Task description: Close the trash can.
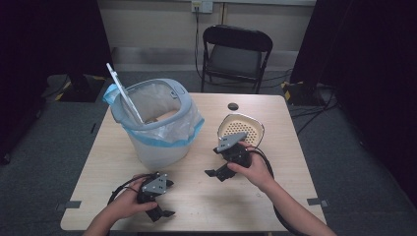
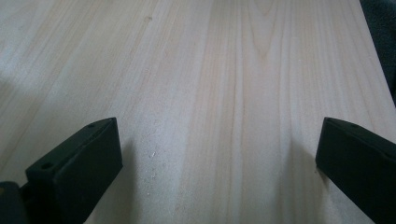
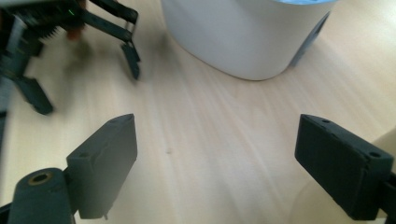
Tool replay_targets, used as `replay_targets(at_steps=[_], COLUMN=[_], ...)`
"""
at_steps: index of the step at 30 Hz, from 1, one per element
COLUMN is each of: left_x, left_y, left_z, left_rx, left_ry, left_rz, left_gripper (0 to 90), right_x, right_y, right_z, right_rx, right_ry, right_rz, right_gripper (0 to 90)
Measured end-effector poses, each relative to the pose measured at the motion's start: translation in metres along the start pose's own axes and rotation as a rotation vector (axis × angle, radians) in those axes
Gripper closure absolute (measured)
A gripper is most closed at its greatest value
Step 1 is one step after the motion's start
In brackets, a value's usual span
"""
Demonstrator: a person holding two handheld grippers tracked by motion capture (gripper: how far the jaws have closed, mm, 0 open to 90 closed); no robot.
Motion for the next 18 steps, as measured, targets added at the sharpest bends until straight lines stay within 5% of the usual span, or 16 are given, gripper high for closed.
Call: replay_targets(at_steps=[9, 18], left_x=[0.000, 0.000], left_y=[0.000, 0.000], left_z=[0.000, 0.000], left_rx=[0.000, 0.000], left_ry=[0.000, 0.000], left_rz=[0.000, 0.000], left_gripper=[0.0, 0.0], right_x=[-0.011, -0.043], right_y=[0.003, -0.016], right_z=[-0.006, -0.002], right_rx=[0.029, 0.020], right_ry=[-0.001, 0.017], right_rz=[-0.068, -0.175], right_gripper=[15.4, 14.2])
Point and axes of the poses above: each handheld gripper's, and its own axes: y roughly backward along the jaws, z roughly out of its underside, x roughly to its right, the point moved 8 cm from there along -y, roughly forward along the jaws, and after that the axes turned 10 degrees about -z, right-handed, at the moved point
